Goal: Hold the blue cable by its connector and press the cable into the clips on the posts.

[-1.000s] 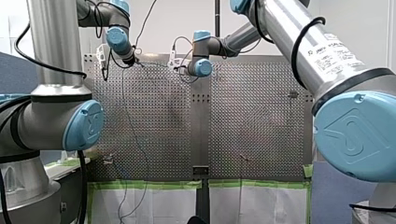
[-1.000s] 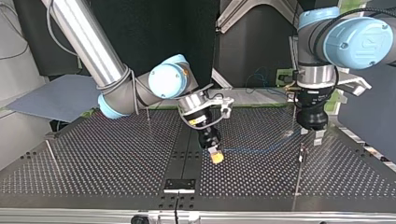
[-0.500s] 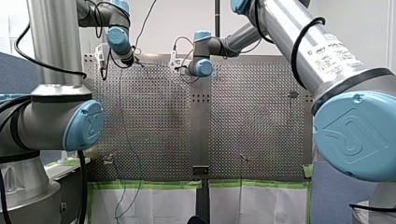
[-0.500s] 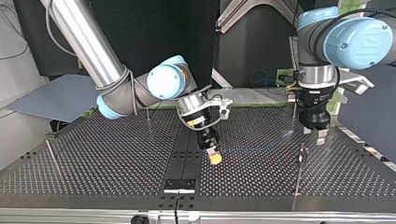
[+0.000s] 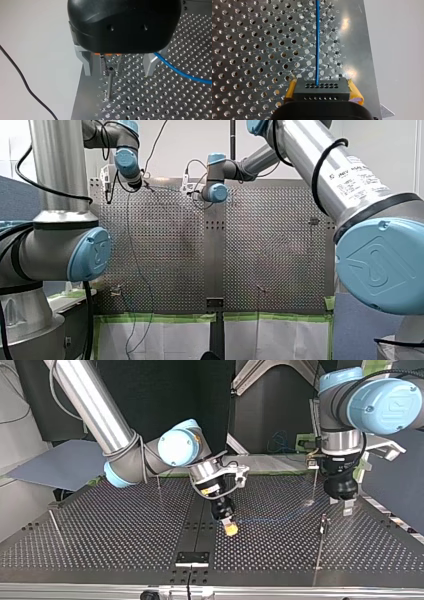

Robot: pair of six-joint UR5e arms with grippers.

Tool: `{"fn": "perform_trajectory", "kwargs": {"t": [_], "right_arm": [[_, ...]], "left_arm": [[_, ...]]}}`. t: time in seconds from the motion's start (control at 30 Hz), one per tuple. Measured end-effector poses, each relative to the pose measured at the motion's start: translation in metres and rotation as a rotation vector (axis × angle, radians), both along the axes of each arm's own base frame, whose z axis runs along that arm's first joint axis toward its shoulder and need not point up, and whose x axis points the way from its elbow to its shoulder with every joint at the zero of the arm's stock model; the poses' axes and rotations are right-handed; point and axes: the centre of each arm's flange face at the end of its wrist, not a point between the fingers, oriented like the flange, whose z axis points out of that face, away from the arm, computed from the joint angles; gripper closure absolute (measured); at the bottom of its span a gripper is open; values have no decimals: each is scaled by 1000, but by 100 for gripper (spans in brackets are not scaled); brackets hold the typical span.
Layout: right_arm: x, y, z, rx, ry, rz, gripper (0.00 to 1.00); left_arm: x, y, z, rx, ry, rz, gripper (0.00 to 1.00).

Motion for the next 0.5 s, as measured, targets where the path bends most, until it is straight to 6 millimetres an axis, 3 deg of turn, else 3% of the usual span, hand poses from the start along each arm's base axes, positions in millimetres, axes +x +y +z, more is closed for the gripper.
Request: {"fn": "perform_trajectory", "kwargs": {"t": [0.5], "right_arm": [[-1,-1,-1,2,1,-3,100]], "left_arm": [[3,-1,9,46,-9,-26,0]]}}
